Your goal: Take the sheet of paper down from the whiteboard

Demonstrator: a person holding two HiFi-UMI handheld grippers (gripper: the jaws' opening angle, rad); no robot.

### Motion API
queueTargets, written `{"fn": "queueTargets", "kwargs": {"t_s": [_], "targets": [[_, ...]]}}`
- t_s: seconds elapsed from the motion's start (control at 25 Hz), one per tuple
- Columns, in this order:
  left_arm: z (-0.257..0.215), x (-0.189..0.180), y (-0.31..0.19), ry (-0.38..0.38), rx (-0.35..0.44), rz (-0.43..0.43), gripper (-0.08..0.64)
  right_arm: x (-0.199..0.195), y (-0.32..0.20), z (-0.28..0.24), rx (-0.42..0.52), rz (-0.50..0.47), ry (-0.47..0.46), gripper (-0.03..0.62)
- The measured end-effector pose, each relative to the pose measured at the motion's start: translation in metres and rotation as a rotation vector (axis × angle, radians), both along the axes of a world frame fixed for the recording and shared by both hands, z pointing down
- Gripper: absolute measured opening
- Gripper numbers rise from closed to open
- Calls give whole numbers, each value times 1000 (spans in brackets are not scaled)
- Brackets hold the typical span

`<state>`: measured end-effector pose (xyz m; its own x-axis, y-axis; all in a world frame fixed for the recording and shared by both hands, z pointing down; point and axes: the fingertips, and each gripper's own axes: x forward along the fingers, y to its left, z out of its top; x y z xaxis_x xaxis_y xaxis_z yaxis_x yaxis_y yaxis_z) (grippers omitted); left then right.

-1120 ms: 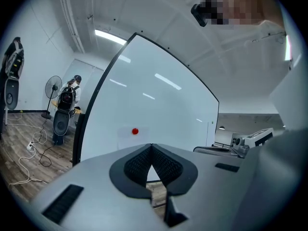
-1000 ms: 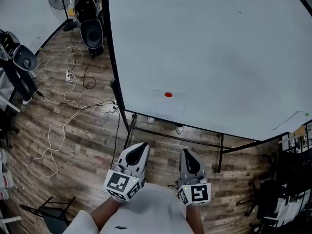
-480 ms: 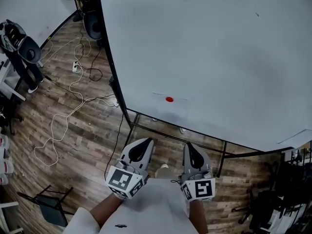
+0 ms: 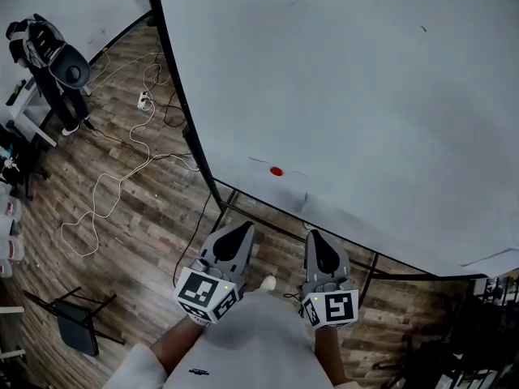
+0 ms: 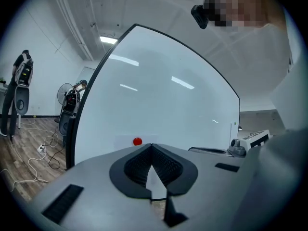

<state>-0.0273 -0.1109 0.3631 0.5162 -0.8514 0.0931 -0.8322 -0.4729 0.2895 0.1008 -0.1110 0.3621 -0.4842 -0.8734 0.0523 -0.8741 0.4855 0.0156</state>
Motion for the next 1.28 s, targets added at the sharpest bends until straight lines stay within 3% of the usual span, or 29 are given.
{"fn": "queueTargets", "kwargs": {"t_s": [0.6, 1.04, 1.28], "targets": [[4, 9, -25, -13, -15, -81, 8, 2, -17, -1, -2, -39, -11, 12], [21, 19, -56, -19, -58, -60, 8, 9, -47, 36, -80, -12, 2, 12], [30, 21, -66, -20, -94, -54, 8, 14, -70, 63, -152, -4, 3, 80]]}}
